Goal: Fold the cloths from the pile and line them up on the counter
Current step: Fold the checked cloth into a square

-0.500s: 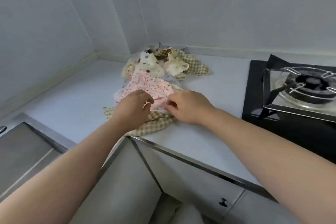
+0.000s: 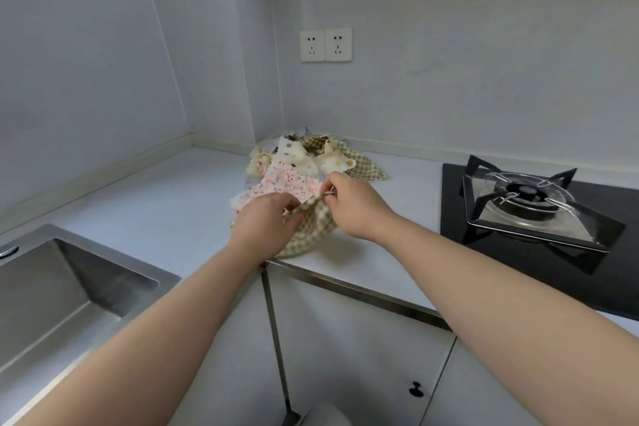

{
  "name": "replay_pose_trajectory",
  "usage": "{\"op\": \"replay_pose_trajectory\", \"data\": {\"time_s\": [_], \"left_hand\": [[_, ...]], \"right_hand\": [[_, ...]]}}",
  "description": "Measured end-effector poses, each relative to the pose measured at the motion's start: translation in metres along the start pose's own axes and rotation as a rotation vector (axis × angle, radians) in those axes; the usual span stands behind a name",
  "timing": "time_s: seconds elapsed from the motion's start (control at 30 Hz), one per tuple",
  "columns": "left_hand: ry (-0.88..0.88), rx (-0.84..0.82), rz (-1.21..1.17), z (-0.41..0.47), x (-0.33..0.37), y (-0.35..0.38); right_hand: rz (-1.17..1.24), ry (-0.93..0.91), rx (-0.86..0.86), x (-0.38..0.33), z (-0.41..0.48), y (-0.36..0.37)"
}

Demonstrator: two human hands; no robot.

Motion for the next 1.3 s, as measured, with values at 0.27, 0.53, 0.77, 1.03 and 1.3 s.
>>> {"op": "replay_pose_trajectory", "data": {"time_s": [0.27, 0.53, 0.77, 1.03, 1.3], "left_hand": [[0.011, 0.149, -0.185, 0.018, 0.047, -0.045], [0.104, 0.023, -0.286, 0.023, 0.1, -0.063], [0.127, -0.023, -0.32, 0.027, 0.117, -0.072], [0.072, 0.201, -0.291, 0.044, 0.121, -0.086], [0.127, 0.188, -0.337, 0.063, 0.134, -0.06]], "right_hand": [[-0.103, 0.039, 0.073, -0.014, -0.009, -0.085], [0.016, 0.16, 0.093, 0.006, -0.031, -0.136], [-0.096, 0.164, 0.246, 0.027, -0.049, -0.167], [-0.207, 0.125, 0.178, 0.059, -0.047, -0.178], [-0.322, 0.147, 0.223, 0.09, -0.041, -0.175]]}}
Point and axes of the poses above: each hand's wrist, its own z-axis towards the middle knuckle, its own y-axis out of the palm, x = y × z, the point moved 6 cm from there along z, towards the middle knuckle, and after that the axes turned 10 degrees about -z, right-handed, at the moved point
